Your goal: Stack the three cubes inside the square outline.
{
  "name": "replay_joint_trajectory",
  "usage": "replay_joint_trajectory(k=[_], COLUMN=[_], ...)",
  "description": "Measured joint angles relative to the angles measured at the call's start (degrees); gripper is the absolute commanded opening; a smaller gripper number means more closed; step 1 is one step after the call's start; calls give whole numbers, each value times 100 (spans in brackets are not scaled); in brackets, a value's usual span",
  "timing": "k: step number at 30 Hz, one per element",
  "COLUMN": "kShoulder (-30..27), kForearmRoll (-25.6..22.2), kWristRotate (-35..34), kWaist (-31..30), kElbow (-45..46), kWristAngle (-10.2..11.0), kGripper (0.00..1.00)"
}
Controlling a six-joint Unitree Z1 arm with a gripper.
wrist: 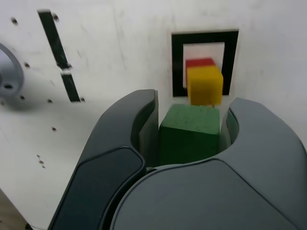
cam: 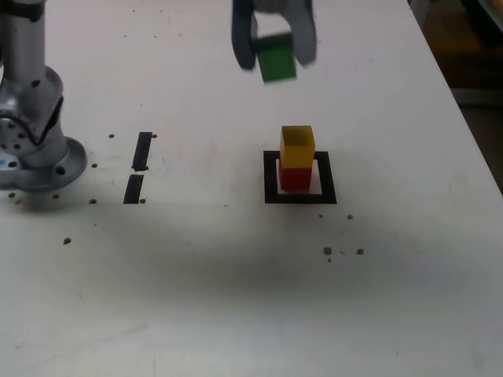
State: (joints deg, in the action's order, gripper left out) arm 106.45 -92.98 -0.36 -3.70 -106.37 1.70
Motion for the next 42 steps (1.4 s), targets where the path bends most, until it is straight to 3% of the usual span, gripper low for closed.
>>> replay_joint_trajectory(k=[4,9,17,32,42], kShoulder=[249,609,741,1133,1234], kForearmRoll=[0,1,17,113,132], kWristRotate=[-836,-1824,-1758,-1630,-1630], kWaist=[-759,-737,-711,-496,-496], kElbow=[-101,-103,-92,-13,-59], kWristAngle=[23,171,415,526,492], kGripper=[18,18,18,19,37])
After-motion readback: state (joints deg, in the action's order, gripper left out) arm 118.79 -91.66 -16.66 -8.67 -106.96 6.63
